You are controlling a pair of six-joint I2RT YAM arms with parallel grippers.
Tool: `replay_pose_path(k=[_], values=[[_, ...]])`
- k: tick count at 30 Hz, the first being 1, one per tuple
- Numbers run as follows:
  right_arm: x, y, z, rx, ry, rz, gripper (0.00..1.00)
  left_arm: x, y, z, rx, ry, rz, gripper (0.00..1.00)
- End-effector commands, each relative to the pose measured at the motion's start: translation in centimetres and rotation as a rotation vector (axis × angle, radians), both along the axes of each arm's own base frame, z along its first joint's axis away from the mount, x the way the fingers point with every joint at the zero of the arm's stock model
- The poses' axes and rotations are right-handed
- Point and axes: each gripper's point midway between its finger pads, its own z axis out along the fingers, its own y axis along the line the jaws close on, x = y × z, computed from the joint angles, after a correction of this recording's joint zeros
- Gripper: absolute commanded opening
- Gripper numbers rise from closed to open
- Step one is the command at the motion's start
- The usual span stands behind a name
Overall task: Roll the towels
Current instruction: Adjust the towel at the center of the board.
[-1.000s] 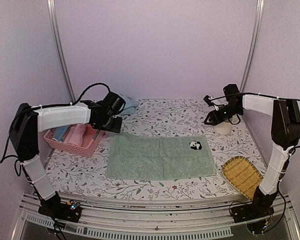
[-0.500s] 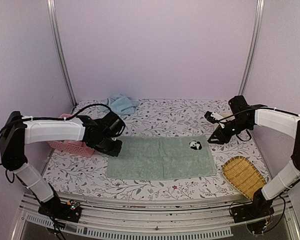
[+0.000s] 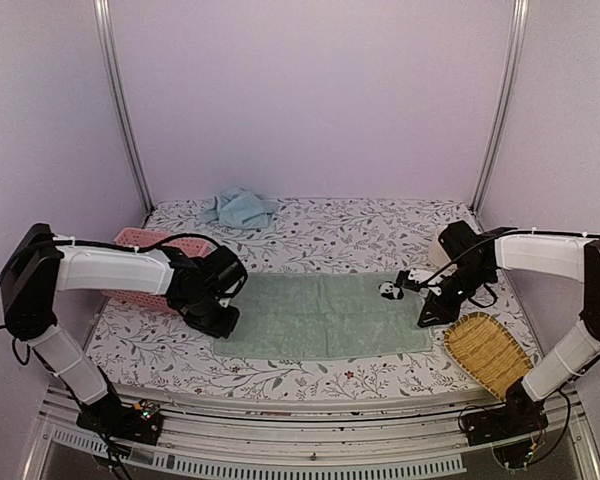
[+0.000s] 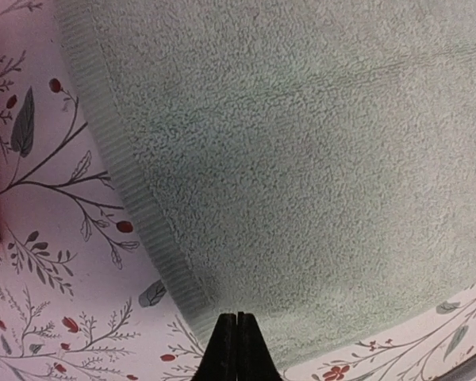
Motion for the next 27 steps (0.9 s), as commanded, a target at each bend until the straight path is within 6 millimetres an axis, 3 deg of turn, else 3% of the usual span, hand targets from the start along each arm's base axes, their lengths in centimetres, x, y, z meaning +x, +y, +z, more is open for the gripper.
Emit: replay_pose_path(k=[1, 9, 21, 27], values=[[-1.3, -0.2, -1.3, -0.033, 0.051, 0.034, 0.25, -1.5, 0.3, -2.0, 0.021, 0.064, 0.001, 0.0], [-0.7, -0.5, -2.3, -0.068, 0.052, 0.046, 0.26, -4.0, 1.9, -3.4, 0.037, 0.12, 0.089, 0.0], [0.1, -1.3, -4.6, -0.148, 0.086, 0.053, 0.26, -10.7, 3.5, -3.8, 0.042, 0.215, 0.167, 0.0], [0.2, -2.2, -5.1, -0.211, 0.093, 0.045, 0.26, -10.5, 3.5, -2.5, 0.056, 0.167, 0.181, 0.0]])
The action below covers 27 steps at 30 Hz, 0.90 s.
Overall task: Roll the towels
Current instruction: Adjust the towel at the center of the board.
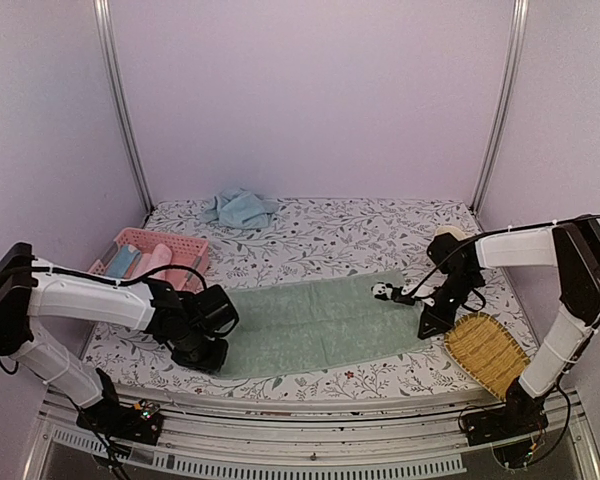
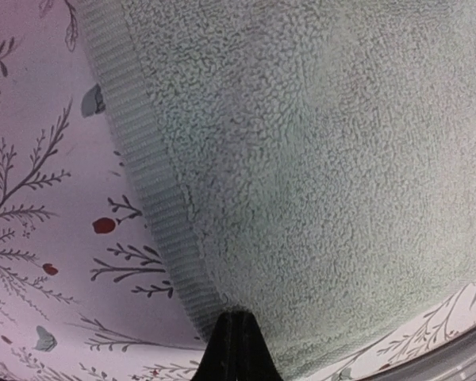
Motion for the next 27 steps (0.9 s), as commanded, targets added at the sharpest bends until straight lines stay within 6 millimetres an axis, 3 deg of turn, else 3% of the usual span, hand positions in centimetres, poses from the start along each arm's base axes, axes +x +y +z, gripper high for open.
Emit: replay_pose_path(k=[1, 5, 9, 11, 12, 13, 16, 18, 19, 20, 21, 27], values=[[0.5, -0.8, -0.1, -0.066, -0.012, 0.007, 0.26, -1.9, 1.7, 0.3, 0.085, 0.05, 0.019, 0.0], [1.5, 0.3, 3.9, 0.004, -0.081, 0.003, 0.32, 1.0, 0.1, 4.1, 0.032, -0.098, 0.01, 0.0], [3.9, 2.9, 10.1, 0.158, -0.204, -0.009, 0.36, 4.8, -2.9, 10.6, -0.137, -0.331, -0.017, 0.21], [4.6, 3.9, 12.6, 0.226, -0.245, -0.016, 0.38, 6.3, -4.3, 14.2, -0.216, -0.447, -0.056, 0.56], [5.7, 4.6, 14.8, 0.268, -0.304, -0.017, 0.41, 7.0, -4.7, 15.9, -0.239, -0.505, -0.071, 0.87], [6.4, 4.9, 16.0, 0.292, -0.345, -0.024, 0.45, 7.8, -4.7, 17.2, -0.242, -0.559, -0.072, 0.97], [8.5, 5.3, 19.1, 0.342, -0.433, -0.079, 0.54, 10.2, -3.4, 19.2, -0.175, -0.645, -0.01, 0.98], [9.7, 5.3, 21.0, 0.391, -0.484, -0.128, 0.65, 11.4, -3.0, 19.2, -0.107, -0.679, 0.001, 0.99], [10.1, 5.2, 21.4, 0.412, -0.505, -0.141, 0.76, 11.9, -2.9, 19.2, -0.083, -0.707, 0.013, 0.99], [10.7, 5.0, 21.6, 0.423, -0.536, -0.166, 0.95, 12.4, -2.7, 19.2, -0.065, -0.734, 0.031, 0.99], [11.0, 4.7, 21.1, 0.428, -0.548, -0.187, 0.99, 12.9, -2.5, 19.3, -0.057, -0.765, 0.047, 0.99], [12.4, 4.7, 19.2, 0.489, -0.489, -0.232, 0.99, 14.3, -3.2, 21.6, -0.235, -0.918, 0.092, 0.98]])
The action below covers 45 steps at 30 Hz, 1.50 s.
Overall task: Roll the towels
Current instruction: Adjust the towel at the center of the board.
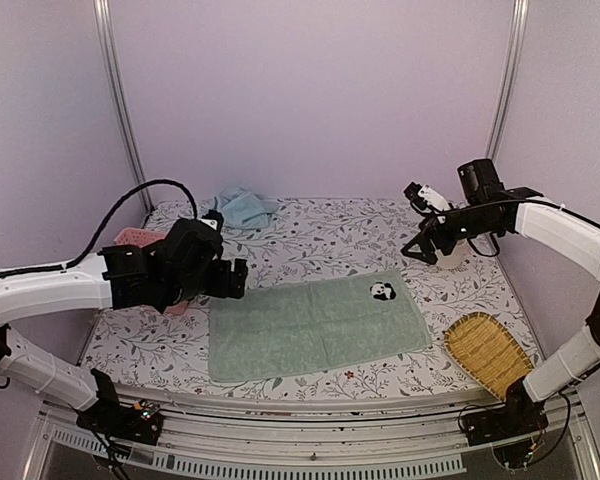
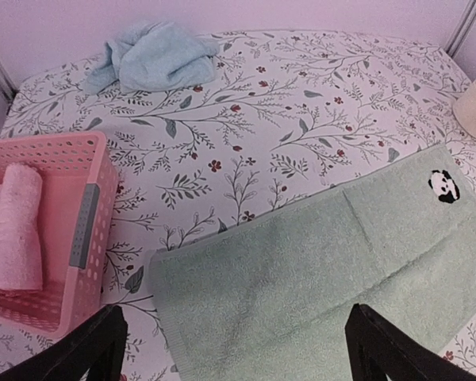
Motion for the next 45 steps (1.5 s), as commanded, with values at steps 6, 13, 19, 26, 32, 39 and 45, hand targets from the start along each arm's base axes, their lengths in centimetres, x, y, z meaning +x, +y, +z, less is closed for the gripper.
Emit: replay_pose_path(k=[6, 13, 19, 26, 32, 39, 45], values=[[4.6, 0.0, -4.0, 0.038, 0.192, -0.057, 0.77, 4.4, 4.4, 1.4, -0.229, -0.092, 0.3, 0.99], [6.8, -1.5, -11.0, -0.056, 0.399, -0.136, 0.51, 5.0, 0.9, -1.0, -0.192, -0.004, 0.04, 0.88], [7.5, -1.9, -14.2, -0.08, 0.478, -0.15, 0.5, 3.9, -0.2, -2.8, -0.336, 0.053, -0.043, 0.88], [8.2, -1.5, -16.6, -0.081, 0.527, -0.144, 0.5, 3.5, 0.4, -3.8, -0.444, 0.074, -0.024, 0.93], [9.0, -1.2, -17.9, -0.07, 0.543, -0.149, 0.48, 3.1, -0.4, -5.2, -0.431, 0.128, -0.071, 0.82], [9.6, -0.6, -19.0, -0.055, 0.567, -0.122, 0.41, 2.4, -2.1, -5.8, -0.467, 0.144, -0.189, 0.46], [9.2, -0.3, -19.1, -0.041, 0.593, -0.11, 0.33, 2.3, -2.3, -6.6, -0.461, 0.181, -0.186, 0.37]])
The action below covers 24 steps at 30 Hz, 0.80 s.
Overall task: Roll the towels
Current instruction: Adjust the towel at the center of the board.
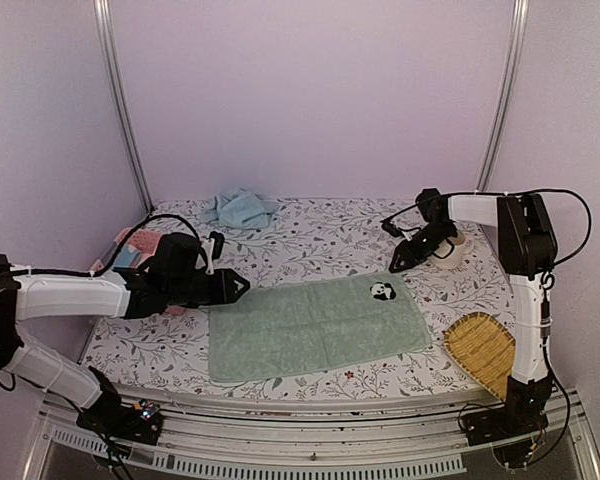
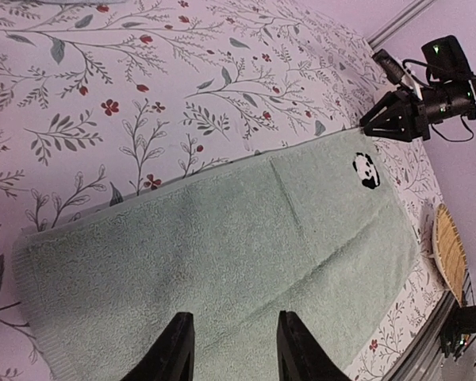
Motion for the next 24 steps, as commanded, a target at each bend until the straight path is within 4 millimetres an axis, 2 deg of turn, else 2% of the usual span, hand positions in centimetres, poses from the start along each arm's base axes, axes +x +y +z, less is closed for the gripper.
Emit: replay_pose_path(k=[1, 6, 9, 14, 20, 24], values=[[-0.7, 0.3, -0.6, 0.023, 0.051, 0.008, 0.33, 0.3, -0.2, 0.5, -0.021, -0.009, -0.011, 0.37], [-1.1, 0.4, -0.6, 0.031, 0.056, 0.014, 0.3, 0.4, 0.2, 0.3, 0.017, -0.008, -0.007, 0.4], [-0.9, 0.1, -0.8, 0.013, 0.047, 0.012, 0.24, 0.5, 0.4, -0.2, 0.039, 0.005, 0.001, 0.43], [1.0, -1.8, -1.2, -0.098, -0.014, -0.054, 0.07, 0.7, 0.7, -0.5, 0.047, 0.018, 0.026, 0.42], [3.6, -4.4, -0.3, -0.251, -0.121, -0.106, 0.03, 1.3, 1.8, -1.1, 0.091, 0.047, 0.08, 0.45], [4.4, -4.7, -0.1, -0.281, -0.152, -0.097, 0.03, 2.0, 2.9, -2.3, 0.119, 0.099, 0.14, 0.43]])
